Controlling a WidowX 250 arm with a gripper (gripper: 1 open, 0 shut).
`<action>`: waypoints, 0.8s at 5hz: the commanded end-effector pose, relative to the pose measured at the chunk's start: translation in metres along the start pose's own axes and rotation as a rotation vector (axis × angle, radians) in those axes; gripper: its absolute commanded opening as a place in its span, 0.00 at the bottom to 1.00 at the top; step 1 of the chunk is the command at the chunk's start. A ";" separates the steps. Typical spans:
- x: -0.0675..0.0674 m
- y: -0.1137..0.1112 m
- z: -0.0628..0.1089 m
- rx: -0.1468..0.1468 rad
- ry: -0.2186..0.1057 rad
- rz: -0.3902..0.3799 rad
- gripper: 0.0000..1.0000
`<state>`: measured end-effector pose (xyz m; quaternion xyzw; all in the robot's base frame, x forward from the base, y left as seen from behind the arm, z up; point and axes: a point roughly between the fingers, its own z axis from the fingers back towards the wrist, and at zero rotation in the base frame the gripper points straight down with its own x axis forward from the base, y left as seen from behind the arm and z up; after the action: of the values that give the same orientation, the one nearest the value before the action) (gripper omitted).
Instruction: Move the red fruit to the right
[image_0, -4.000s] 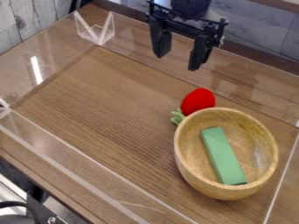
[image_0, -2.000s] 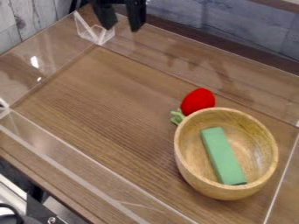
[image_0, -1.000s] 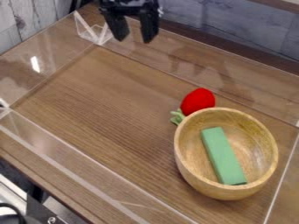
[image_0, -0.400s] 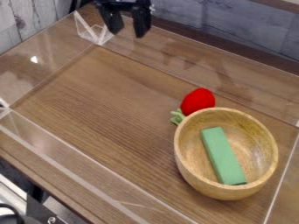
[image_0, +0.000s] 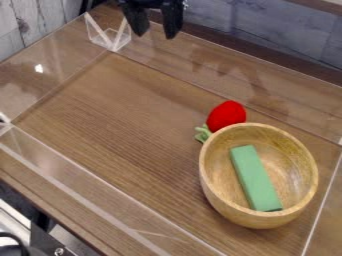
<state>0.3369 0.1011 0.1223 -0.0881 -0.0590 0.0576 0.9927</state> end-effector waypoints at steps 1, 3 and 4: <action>0.003 -0.002 0.023 0.044 -0.079 0.012 1.00; -0.020 0.055 0.006 0.079 -0.058 -0.104 1.00; -0.026 0.076 0.010 0.097 -0.055 -0.140 1.00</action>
<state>0.2951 0.1709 0.0979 -0.0515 -0.0650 0.0012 0.9966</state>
